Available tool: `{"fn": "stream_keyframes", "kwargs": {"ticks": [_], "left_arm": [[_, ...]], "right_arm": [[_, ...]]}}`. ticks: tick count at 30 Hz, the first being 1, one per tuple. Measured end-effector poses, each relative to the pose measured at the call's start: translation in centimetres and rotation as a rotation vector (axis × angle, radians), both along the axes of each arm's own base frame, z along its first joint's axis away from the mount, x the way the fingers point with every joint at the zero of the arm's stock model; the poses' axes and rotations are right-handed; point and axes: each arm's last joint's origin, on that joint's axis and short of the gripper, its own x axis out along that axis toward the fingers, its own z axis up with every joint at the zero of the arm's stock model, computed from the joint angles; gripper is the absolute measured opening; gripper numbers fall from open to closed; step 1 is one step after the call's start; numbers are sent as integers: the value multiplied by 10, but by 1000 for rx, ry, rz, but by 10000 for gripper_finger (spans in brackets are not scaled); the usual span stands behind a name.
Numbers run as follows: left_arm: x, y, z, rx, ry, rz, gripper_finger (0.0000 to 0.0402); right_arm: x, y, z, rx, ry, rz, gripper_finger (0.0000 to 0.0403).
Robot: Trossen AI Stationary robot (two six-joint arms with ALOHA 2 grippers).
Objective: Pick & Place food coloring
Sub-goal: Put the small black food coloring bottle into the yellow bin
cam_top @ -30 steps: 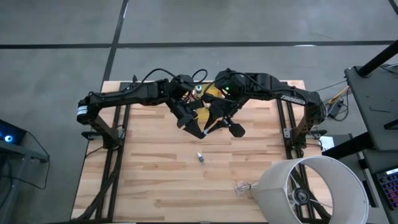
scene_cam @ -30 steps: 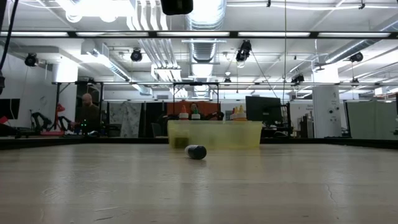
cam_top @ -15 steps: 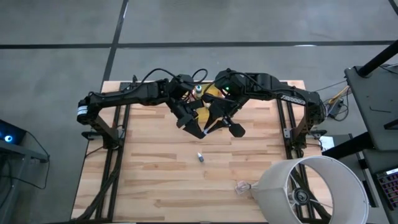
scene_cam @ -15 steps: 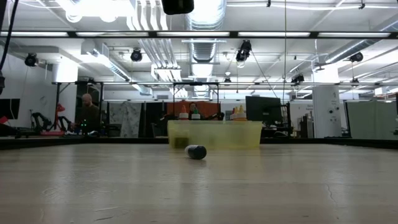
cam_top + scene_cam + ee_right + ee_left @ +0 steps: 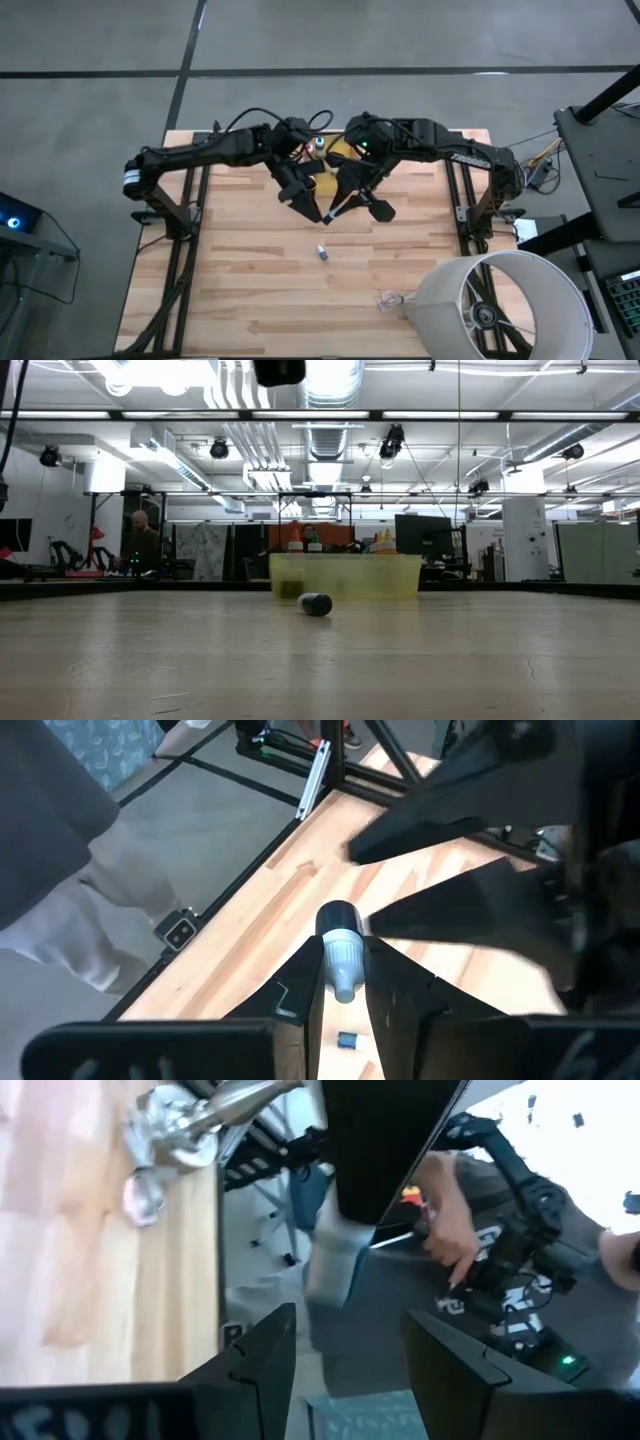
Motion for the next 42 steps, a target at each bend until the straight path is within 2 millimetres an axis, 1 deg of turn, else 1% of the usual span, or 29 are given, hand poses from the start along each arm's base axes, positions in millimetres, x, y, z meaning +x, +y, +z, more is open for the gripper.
{"fn": "stream_keyframes", "kwargs": {"ticks": [6, 10, 14, 20, 23, 27, 30, 33, 42], "left_arm": [[-18, 9, -7, 97, 73, 44, 151], [-32, 14, -2, 170, 74, 86, 151], [-50, 16, 11, 235, 36, 131, 151], [-87, 12, 38, 429, -58, 276, 151], [-103, 9, 49, 518, -103, 346, 151], [-121, 7, 60, 595, -136, 444, 151], [-128, 6, 64, 625, -145, 488, 152], [-133, 5, 67, 628, -159, 495, 152], [-133, 4, 68, 653, -185, 486, 152]], "right_arm": [[-2, 0, -2, 5, 26, -2, 56], [-2, 0, -2, 7, 32, -5, 56], [-2, -1, -3, 24, 49, -24, 56], [-1, -5, -5, 19, 78, -79, 56], [-1, -10, -6, -12, 88, -137, 56], [-1, -21, -6, 2, 99, -203, 56], [2, -33, -9, 25, 119, -254, 56], [7, -45, -16, 38, 142, -300, 56], [20, -79, -38, 82, 221, -434, 56]]}}
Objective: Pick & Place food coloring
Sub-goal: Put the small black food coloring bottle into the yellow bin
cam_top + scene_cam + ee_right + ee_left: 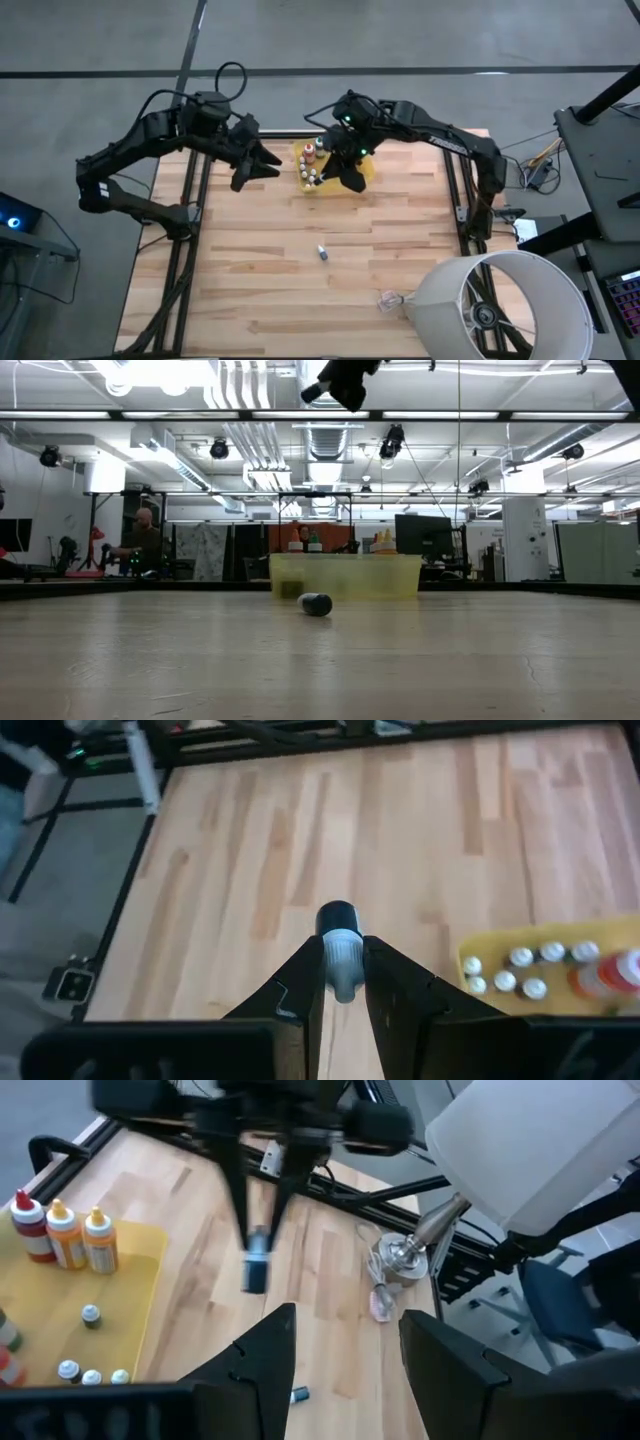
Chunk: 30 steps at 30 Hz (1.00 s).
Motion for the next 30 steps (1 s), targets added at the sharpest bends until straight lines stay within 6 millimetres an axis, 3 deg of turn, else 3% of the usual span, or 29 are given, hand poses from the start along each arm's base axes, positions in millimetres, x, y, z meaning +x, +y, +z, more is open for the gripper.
{"fn": "stream_keyframes", "kwargs": {"ticks": [10, 30], "left_arm": [[0, 0, 0, 48, -4, -24, 152], [0, 1, -3, 69, 20, -10, 152]], "right_arm": [[2, -41, -20, 11, 89, -177, 56], [5, -105, -66, 51, 276, -328, 56]]}}
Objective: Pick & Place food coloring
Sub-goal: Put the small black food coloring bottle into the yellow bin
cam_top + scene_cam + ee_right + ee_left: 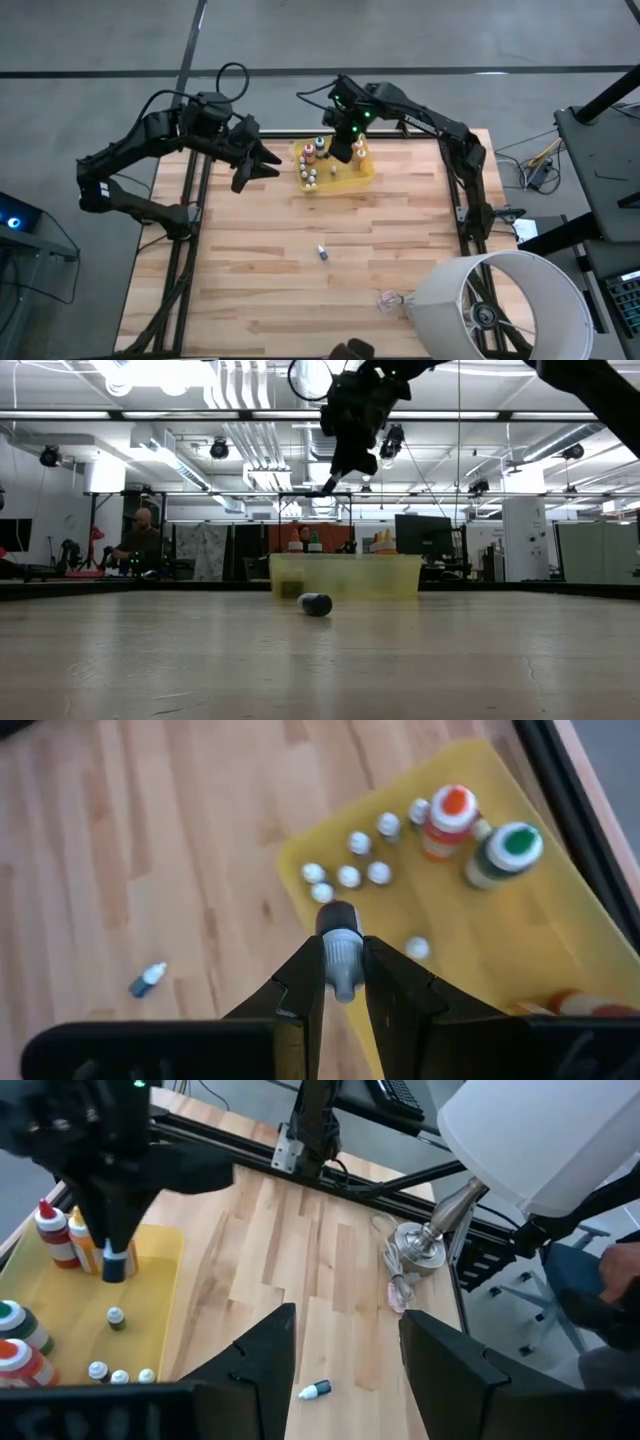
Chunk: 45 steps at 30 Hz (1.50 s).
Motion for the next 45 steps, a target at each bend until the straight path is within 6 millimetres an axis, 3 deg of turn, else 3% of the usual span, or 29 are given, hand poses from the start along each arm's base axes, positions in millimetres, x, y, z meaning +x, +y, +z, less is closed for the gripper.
{"fn": "stream_keyframes", "kwargs": {"ticks": [24, 36, 45], "left_arm": [[0, 1, -1, 30, 3, 3, 152], [0, 1, -1, 41, 6, 20, 152], [4, 3, -12, 33, 44, 26, 152]], "right_arm": [[6, -48, -41, -25, 154, -156, 56], [17, -59, -85, -55, 268, -138, 56], [16, -61, -91, -180, 343, -13, 56]]}}
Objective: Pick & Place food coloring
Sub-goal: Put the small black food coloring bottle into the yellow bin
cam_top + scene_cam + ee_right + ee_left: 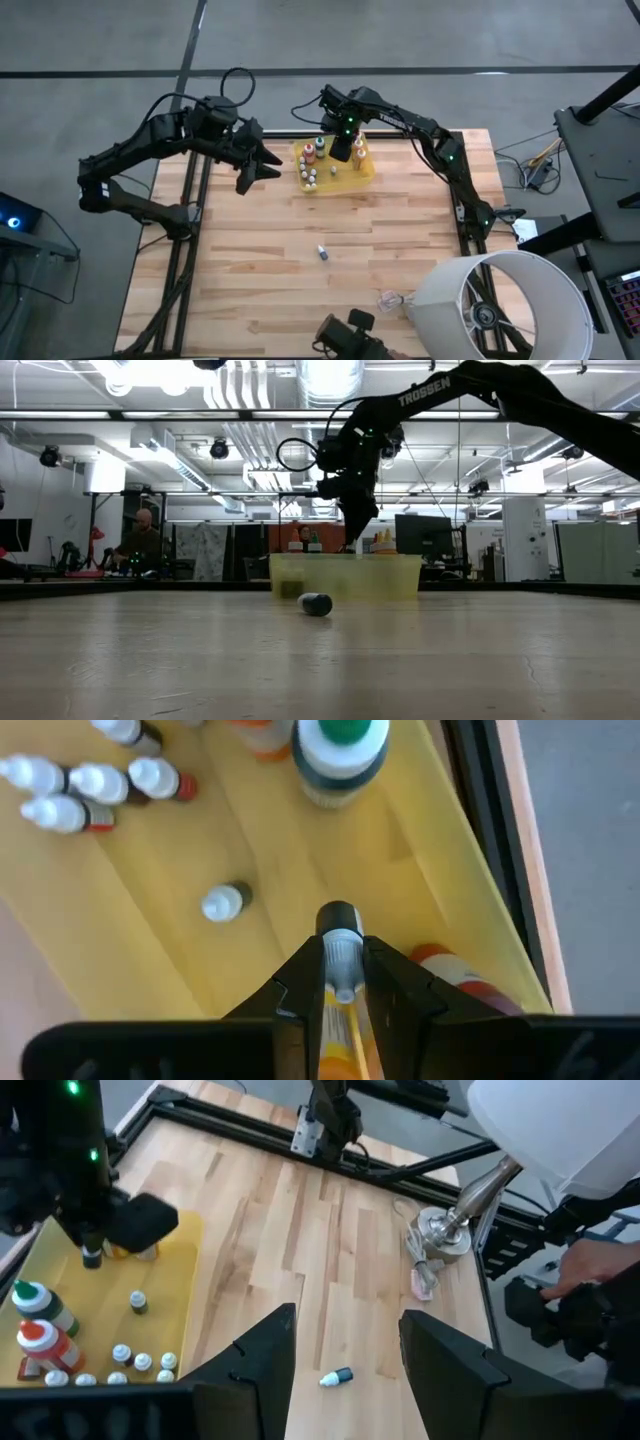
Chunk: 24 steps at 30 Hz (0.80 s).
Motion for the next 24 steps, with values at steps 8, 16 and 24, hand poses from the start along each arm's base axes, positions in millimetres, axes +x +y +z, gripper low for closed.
{"fn": "stream_keyframes", "kwargs": {"ticks": [8, 16, 24], "left_arm": [[5, 2, -7, -2, -7, 3, 152], [6, 2, -2, 13, -58, 3, 152], [6, 2, -1, 17, -70, 3, 152]], "right_arm": [[-1, 4, 0, -12, 35, 88, 56], [0, 4, 0, -22, 33, 118, 56], [0, 2, 0, -52, 38, 115, 56]]}}
